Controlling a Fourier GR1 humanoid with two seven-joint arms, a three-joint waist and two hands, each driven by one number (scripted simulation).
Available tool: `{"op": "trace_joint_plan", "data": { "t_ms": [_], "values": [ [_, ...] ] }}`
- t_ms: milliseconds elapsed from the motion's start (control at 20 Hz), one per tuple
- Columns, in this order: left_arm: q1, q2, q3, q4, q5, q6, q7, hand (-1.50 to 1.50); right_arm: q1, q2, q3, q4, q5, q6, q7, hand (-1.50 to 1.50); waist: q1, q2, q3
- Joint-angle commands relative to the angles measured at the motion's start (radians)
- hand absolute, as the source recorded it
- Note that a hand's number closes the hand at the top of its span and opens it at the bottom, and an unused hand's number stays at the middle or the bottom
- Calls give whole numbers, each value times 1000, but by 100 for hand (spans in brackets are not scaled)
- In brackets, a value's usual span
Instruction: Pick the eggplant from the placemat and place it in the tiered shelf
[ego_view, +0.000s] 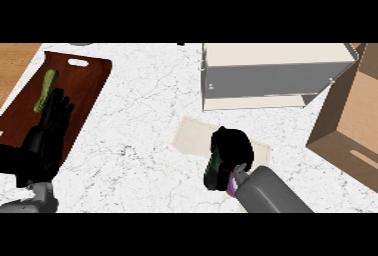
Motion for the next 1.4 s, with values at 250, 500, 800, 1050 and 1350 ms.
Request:
{"op": "trace_joint_plan", "data": {
  "t_ms": [250, 500, 800, 1050, 1350],
  "values": [
    [-3, -41, -49, -54, -59, 32, 68, 0, 171, 8, 35, -455, 67, 30, 183, 150, 2, 11, 6],
    [-22, -21, 0, -21, -27, 18, 48, 0, 116, 99, -26, -657, 70, -65, 262, 150, -9, 7, 5],
    [-35, -21, 10, 21, -16, -5, 21, 0, 77, 80, -125, -886, 192, -36, 408, 150, -8, 10, 5],
    [-4, -19, 27, -12, 4, -30, 15, 0, -5, 74, -187, -924, 265, 96, 475, 150, 6, 13, 5],
    [-37, -25, 29, -4, -29, -18, 12, 0, -88, 25, -438, -877, 148, 135, 365, 150, 8, 15, 6]
  ]
}}
